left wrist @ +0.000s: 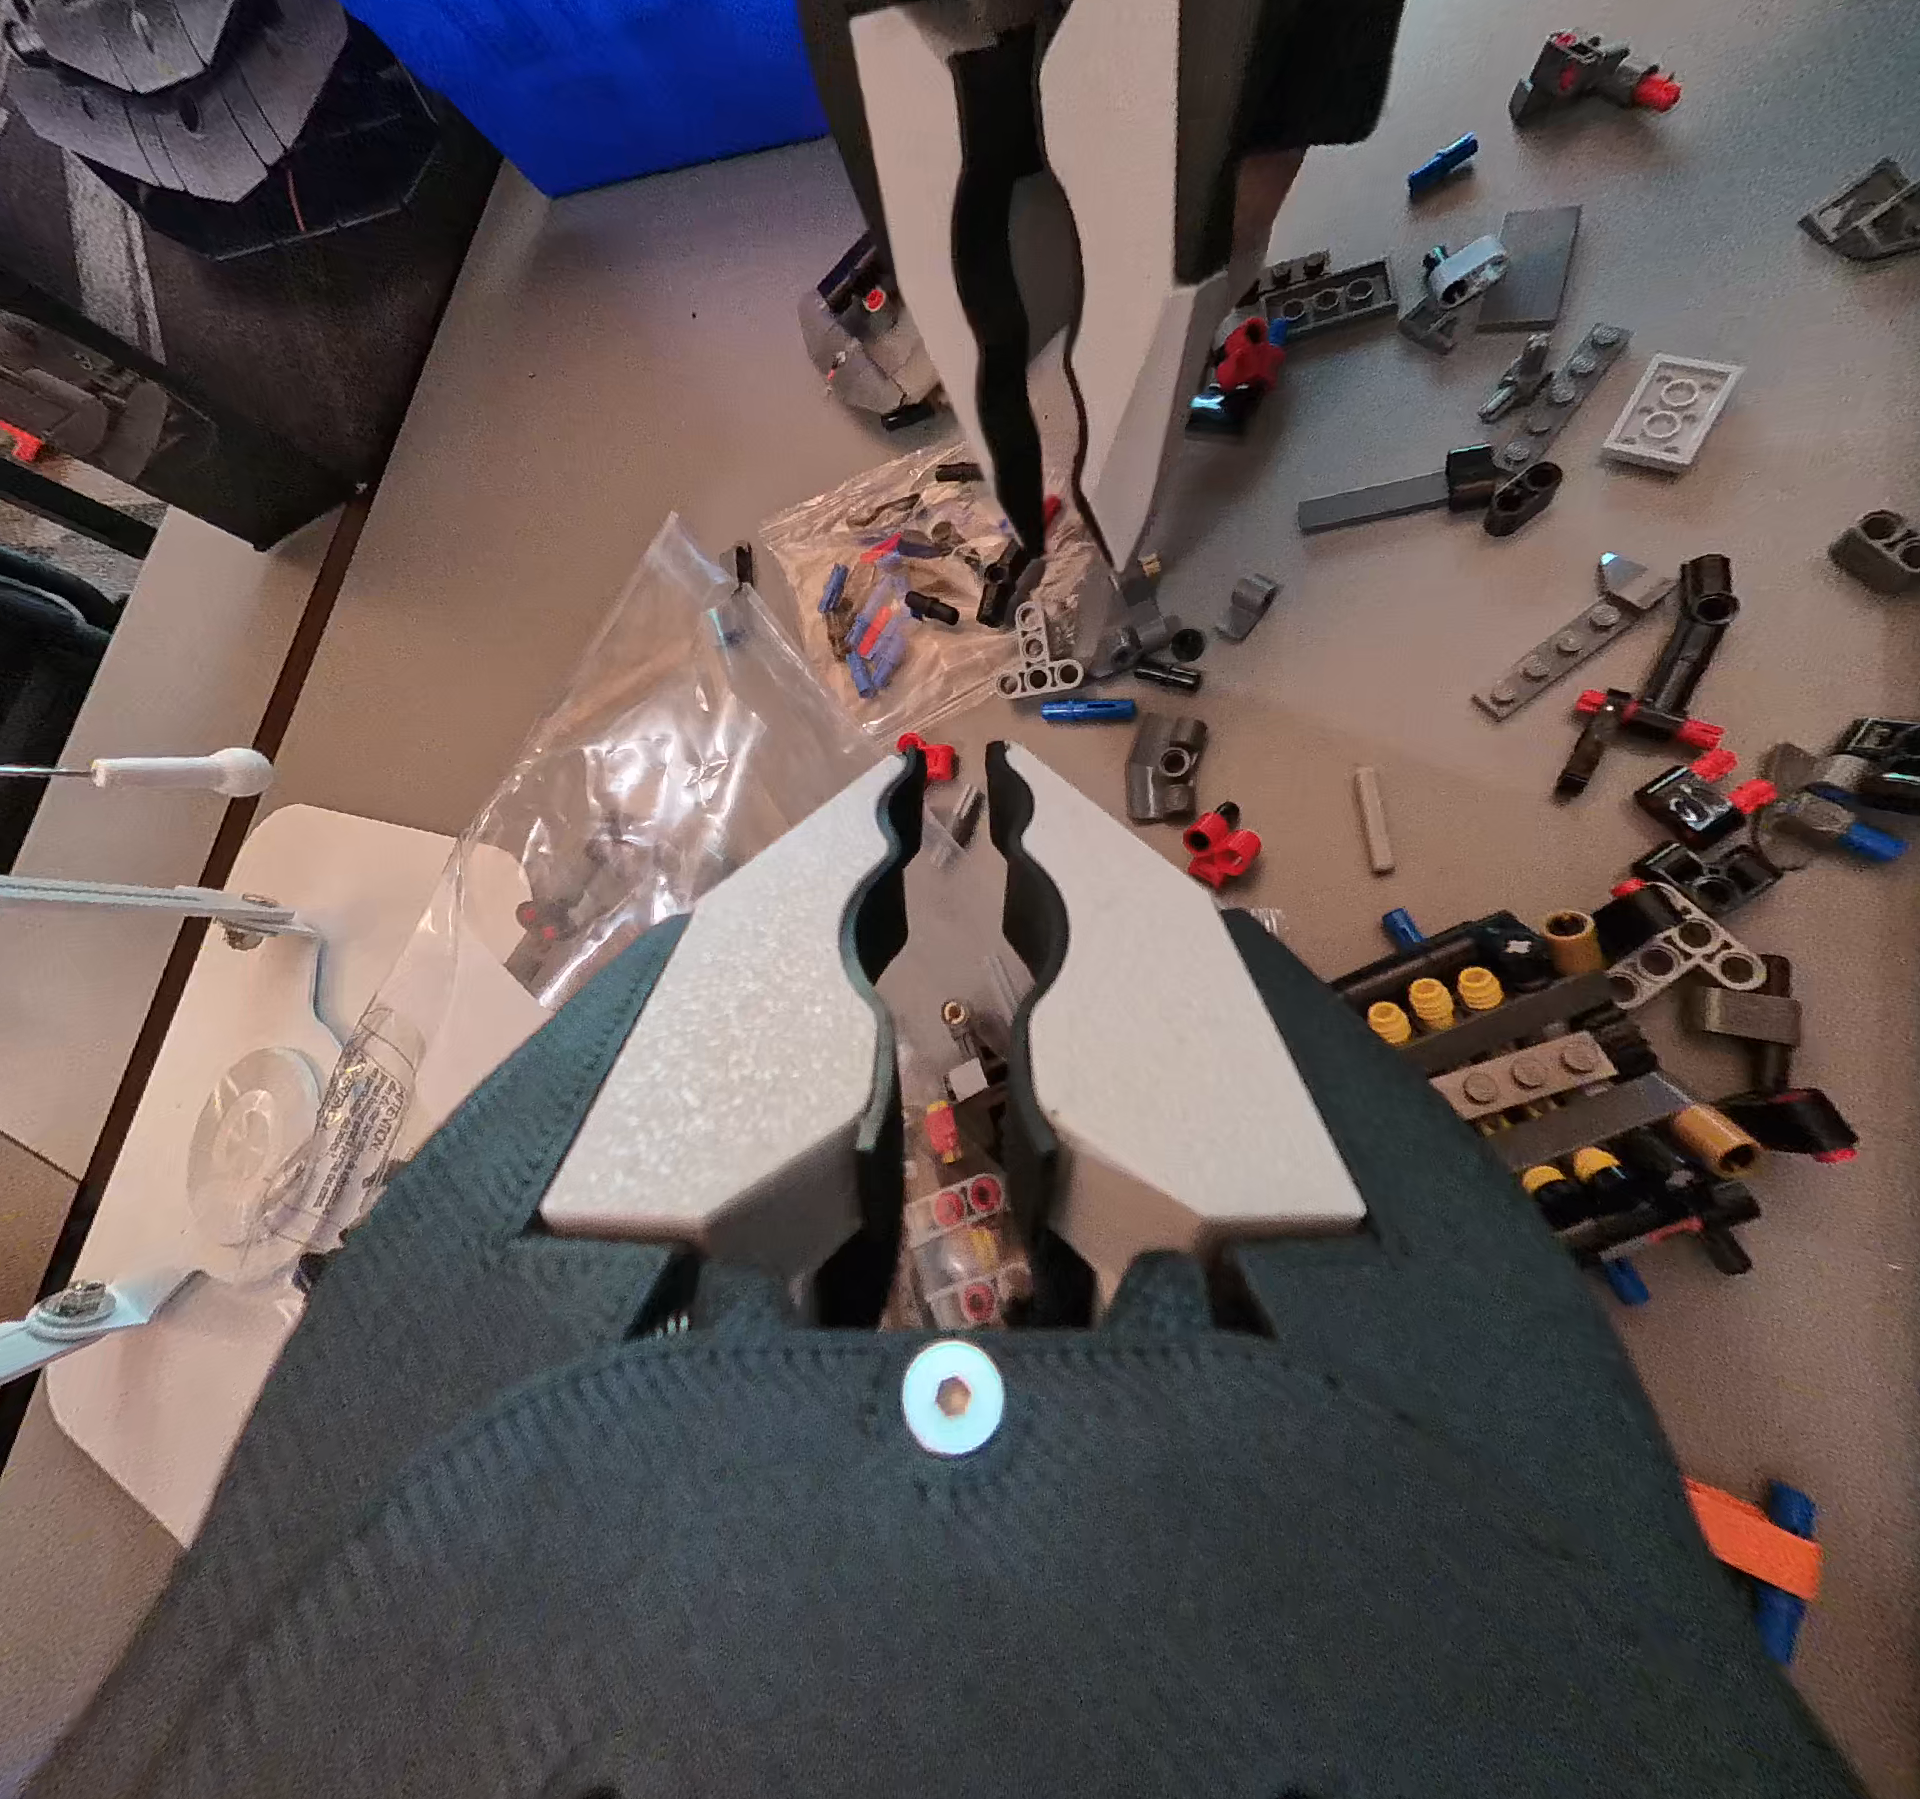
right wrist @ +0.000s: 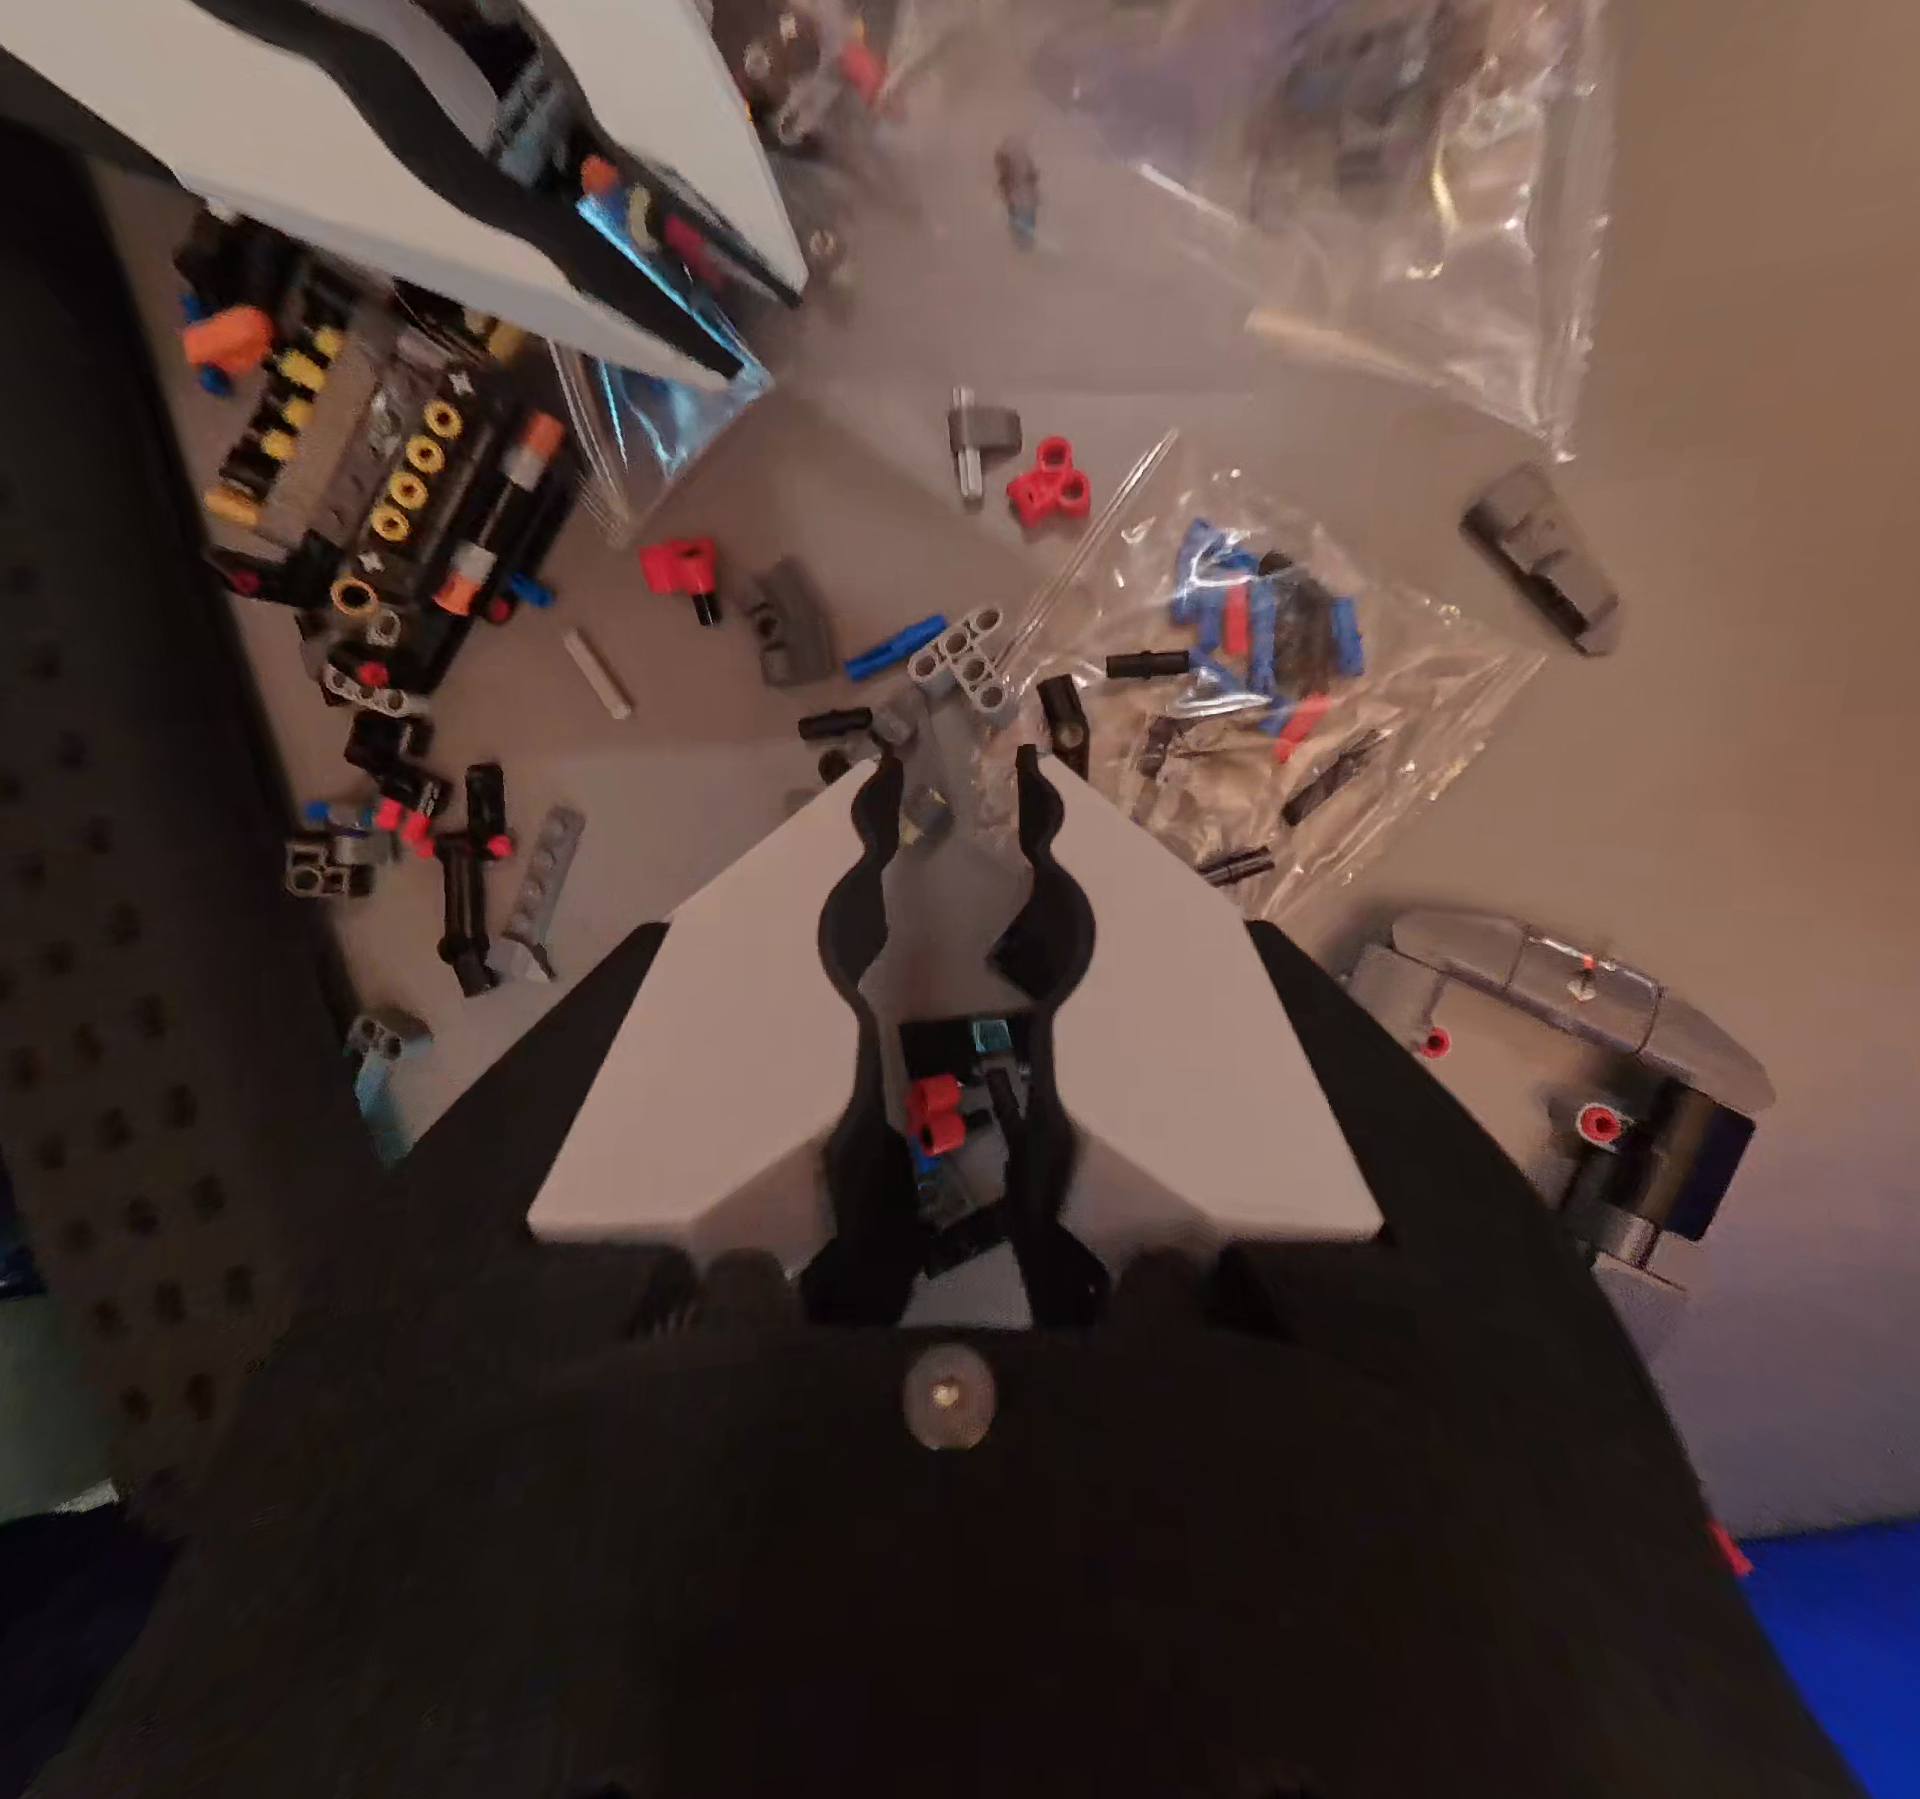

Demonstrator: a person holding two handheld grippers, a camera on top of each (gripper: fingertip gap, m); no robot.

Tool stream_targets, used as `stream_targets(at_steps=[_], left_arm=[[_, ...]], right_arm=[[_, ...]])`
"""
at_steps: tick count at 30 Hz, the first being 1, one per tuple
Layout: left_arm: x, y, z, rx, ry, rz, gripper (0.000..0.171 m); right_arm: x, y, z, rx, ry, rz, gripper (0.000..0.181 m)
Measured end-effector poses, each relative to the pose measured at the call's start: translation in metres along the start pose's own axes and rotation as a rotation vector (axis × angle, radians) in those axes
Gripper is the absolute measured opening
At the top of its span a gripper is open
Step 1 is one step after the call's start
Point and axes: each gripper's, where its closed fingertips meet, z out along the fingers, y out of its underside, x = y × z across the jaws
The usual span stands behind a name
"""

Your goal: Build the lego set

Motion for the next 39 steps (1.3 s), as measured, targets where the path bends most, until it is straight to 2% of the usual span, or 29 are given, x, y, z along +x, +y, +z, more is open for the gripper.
stream_targets(at_steps=[8, 16, 20, 27, 32, 35, 39], left_arm=[[0.001, 0.002, 0.001, -0.013, 0.007, 0.002, 0.009], [0.003, 0.003, 0.002, -0.020, 0.012, 0.007, 0.008], [0.003, 0.003, 0.001, -0.019, 0.013, 0.006, 0.008], [0.003, 0.003, 0.001, -0.022, 0.015, 0.006, 0.007], [0.003, 0.004, 0.001, -0.025, 0.017, 0.007, 0.007], [0.004, 0.004, 0.002, -0.029, 0.020, 0.007, 0.007], [0.003, 0.005, 0.002, -0.030, 0.018, 0.006, 0.006]], right_arm=[[0.001, 0.016, 0.009, -0.095, 0.007, -0.013, 0.019], [-0.008, 0.012, 0.019, -0.102, -0.009, -0.060, 0.000], [-0.010, 0.010, 0.015, -0.085, -0.022, -0.061, 0.000], [0.011, 0.011, 0.002, -0.048, 0.048, 0.014, 0.028], [0.018, 0.011, 0.005, -0.050, 0.080, 0.029, 0.030], [0.017, 0.011, 0.013, -0.066, 0.075, 0.018, 0.026], [0.016, 0.010, 0.014, -0.075, 0.093, -0.014, 0.002]])
